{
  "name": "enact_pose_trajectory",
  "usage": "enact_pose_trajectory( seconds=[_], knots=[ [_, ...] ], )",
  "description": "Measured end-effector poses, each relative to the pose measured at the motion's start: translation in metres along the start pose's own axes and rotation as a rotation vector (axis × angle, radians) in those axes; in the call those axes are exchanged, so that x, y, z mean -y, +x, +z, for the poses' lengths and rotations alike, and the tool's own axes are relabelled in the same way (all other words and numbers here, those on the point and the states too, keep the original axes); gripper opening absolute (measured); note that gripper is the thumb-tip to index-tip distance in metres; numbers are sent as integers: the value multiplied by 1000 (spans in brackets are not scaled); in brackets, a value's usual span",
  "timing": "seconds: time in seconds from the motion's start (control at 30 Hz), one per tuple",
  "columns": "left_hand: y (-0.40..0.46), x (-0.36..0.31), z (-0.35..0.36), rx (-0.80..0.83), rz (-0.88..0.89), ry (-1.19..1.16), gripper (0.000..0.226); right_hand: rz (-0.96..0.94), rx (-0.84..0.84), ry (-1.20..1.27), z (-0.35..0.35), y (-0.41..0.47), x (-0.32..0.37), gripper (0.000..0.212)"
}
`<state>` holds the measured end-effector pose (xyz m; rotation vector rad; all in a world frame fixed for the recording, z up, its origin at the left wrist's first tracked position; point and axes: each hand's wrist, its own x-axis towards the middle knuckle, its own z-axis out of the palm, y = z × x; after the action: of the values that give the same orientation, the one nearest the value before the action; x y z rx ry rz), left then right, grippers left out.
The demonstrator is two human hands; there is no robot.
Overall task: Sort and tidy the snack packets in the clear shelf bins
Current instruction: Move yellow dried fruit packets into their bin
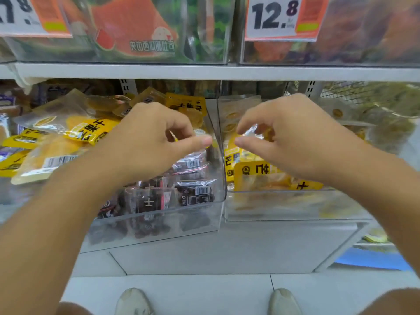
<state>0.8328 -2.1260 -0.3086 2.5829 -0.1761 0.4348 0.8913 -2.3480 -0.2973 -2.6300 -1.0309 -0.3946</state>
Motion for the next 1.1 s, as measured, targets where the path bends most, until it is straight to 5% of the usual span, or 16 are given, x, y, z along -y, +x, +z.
enact_pose_trajectory(
  seconds=[0.1, 0.27, 0.4, 0.5, 0.6, 0.7, 0.77, 0.9, 0.97, 1.1],
  knots=[
    [31, -22, 29, -123, 77, 14, 35, 191, 53, -110, -6, -2, -47, 53],
    [81, -23, 90, 122, -4, 192, 84, 360, 217, -14, 2, 38, -91, 78],
    [96, -25, 100, 258, 17, 319, 65, 352, 394, 38, 16, 89, -102, 78],
    [96, -27, 96, 340, 51, 329, 51, 323, 311, 139, 30, 117, -107, 91],
    [94, -29, 95, 327, 38, 273, 44, 264, 404, -2, 48, 136, -120, 55],
    [91, -27, 99, 102, -25, 83, 29, 201, 428, -77, 56, 138, -123, 24],
    [89, -26, 101, -27, -78, 53, 27, 145, 413, -180, 52, 127, -124, 29],
    [86, -26, 101, 10, -151, 160, 70, 13, 497, -299, 33, 92, -126, 22],
    [87, -28, 100, 70, -98, 250, 60, -58, 568, -318, 25, 76, -129, 10],
    [88, -34, 98, 187, 0, 413, 43, -98, 588, -370, 23, 57, -140, 27]
  ],
)
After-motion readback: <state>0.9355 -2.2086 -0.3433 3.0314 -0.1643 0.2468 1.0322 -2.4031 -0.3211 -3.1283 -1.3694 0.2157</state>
